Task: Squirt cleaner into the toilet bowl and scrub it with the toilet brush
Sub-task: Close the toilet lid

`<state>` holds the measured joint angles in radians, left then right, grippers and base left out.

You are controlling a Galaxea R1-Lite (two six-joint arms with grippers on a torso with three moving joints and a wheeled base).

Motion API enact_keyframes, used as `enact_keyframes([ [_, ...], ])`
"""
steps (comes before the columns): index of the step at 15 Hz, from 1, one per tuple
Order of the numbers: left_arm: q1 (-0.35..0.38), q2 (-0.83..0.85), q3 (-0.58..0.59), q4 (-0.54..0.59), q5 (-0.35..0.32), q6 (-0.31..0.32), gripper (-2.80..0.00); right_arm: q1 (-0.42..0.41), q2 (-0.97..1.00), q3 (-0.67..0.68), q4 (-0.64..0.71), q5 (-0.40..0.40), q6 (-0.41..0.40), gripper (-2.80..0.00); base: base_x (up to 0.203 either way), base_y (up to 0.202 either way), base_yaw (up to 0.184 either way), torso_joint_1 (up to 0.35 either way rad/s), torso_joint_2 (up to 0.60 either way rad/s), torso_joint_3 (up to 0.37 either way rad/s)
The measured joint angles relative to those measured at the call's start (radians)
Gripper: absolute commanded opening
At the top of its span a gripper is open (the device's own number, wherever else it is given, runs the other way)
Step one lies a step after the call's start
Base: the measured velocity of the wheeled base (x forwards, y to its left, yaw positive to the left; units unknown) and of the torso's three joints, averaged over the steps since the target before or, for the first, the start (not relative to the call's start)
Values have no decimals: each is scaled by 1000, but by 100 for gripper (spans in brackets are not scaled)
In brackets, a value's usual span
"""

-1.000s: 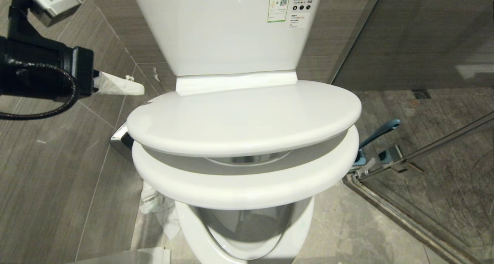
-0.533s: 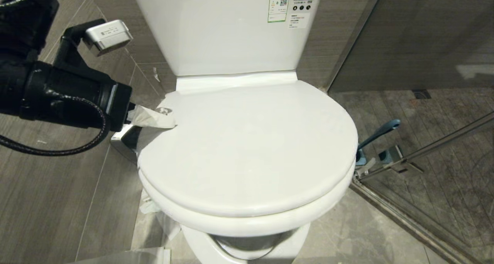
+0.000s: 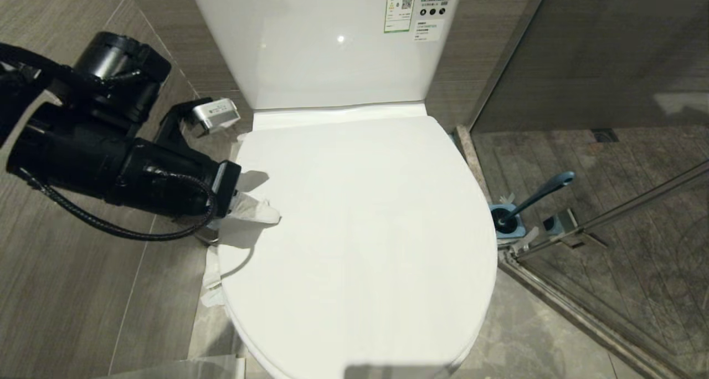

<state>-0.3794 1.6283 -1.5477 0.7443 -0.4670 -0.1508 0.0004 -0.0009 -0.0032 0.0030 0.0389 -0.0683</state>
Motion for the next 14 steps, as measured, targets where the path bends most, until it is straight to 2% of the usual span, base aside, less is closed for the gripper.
enact_keyframes([
  [3, 40, 56, 16, -53, -14, -81, -280, 0, 0, 0, 0, 0, 0, -280, 0, 0, 0, 0, 0, 0],
  [8, 86, 151, 21, -144, -19, -162, -280, 0, 0, 0, 0, 0, 0, -280, 0, 0, 0, 0, 0, 0],
  [14, 121, 244, 37, -182, -44, -218, -280, 0, 0, 0, 0, 0, 0, -280, 0, 0, 0, 0, 0, 0],
])
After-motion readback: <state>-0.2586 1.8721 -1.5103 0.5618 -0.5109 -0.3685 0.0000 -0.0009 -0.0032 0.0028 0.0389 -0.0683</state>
